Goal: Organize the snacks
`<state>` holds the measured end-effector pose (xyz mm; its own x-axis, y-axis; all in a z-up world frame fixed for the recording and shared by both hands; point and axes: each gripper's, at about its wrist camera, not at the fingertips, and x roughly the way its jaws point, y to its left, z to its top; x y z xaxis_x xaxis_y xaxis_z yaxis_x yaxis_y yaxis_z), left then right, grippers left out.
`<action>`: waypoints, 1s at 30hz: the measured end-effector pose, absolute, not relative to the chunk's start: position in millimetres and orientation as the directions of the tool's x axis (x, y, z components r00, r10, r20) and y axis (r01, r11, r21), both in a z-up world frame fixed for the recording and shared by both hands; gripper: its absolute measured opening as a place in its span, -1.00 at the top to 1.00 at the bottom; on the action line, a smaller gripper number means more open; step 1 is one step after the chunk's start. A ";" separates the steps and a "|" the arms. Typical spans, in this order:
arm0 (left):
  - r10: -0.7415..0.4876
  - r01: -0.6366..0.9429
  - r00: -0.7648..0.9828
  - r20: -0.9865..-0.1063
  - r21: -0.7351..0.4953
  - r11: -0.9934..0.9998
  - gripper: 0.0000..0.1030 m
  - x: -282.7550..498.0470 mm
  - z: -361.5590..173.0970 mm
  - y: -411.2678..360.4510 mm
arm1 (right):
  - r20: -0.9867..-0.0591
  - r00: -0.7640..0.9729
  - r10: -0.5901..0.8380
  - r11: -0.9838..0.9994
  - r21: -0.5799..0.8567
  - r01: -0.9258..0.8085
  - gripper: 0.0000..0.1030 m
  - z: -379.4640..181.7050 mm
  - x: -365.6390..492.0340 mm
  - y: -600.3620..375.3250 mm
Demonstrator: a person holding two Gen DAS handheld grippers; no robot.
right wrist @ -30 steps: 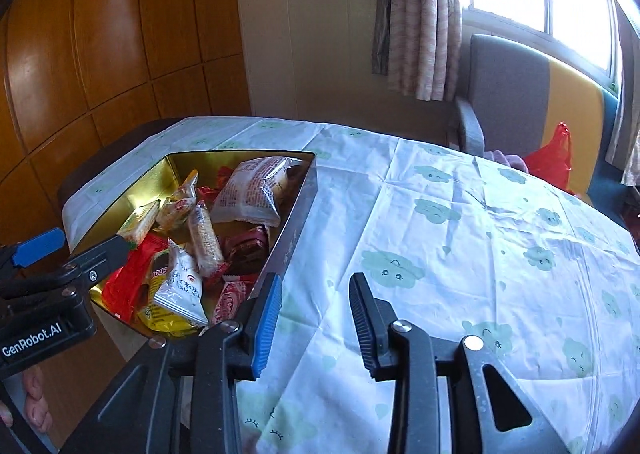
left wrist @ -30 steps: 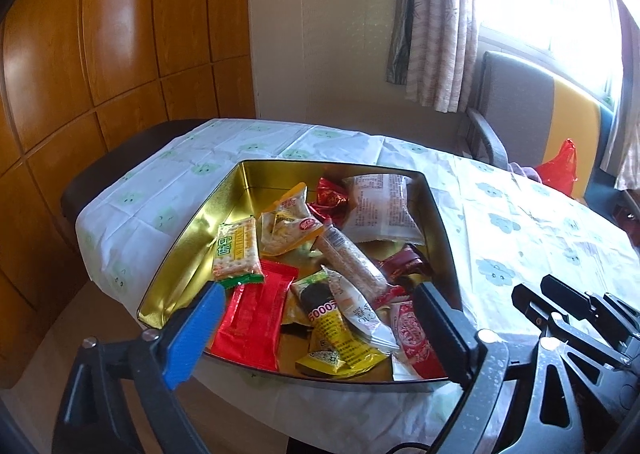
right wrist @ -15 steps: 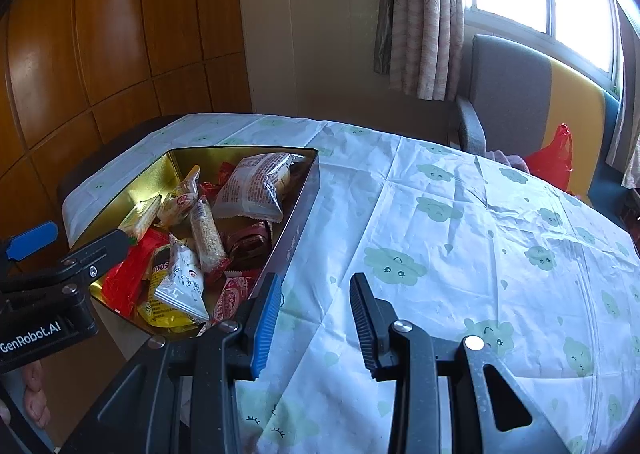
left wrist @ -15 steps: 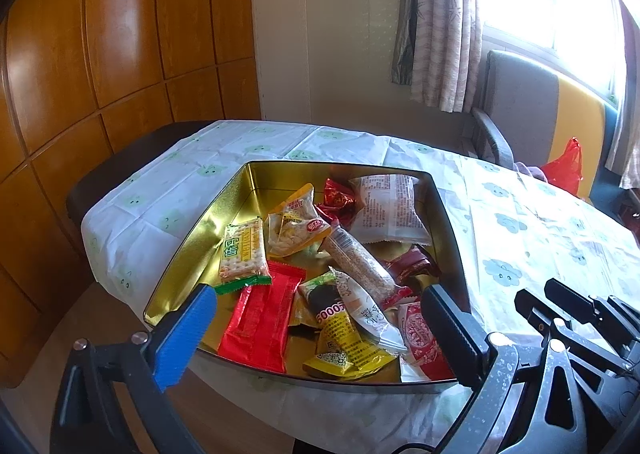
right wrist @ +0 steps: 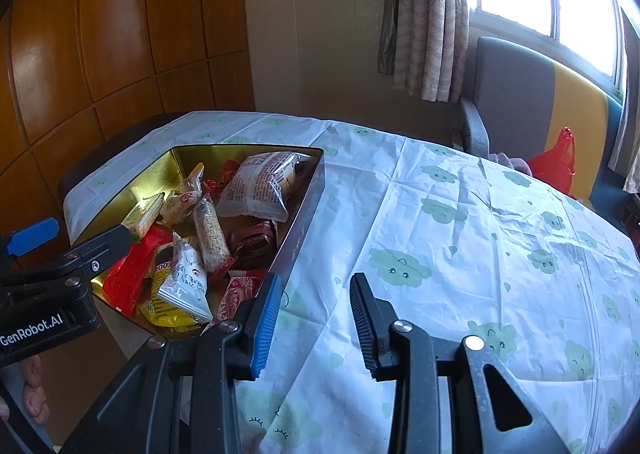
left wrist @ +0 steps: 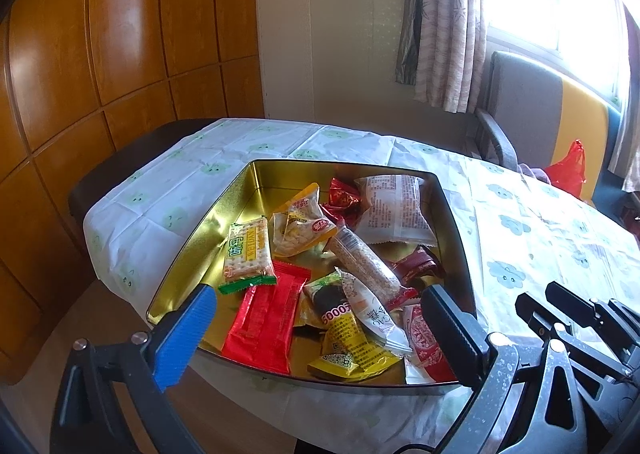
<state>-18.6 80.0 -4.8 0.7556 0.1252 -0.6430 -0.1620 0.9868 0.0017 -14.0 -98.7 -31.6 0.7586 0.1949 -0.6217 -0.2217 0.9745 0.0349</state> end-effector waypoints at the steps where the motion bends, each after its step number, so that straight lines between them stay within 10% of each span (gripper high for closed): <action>1: 0.125 -0.162 0.756 -0.643 0.001 0.987 -0.99 -18.6 -4.7 80.0 | -0.622 0.758 0.195 0.974 0.035 -0.222 0.29 -31.5 -13.9 -98.6; 30: 0.127 -0.172 0.769 -0.627 -0.011 0.985 -0.99 -21.1 1.4 82.1 | -0.623 0.758 0.195 0.974 0.031 -0.225 0.29 -32.2 -14.6 -98.1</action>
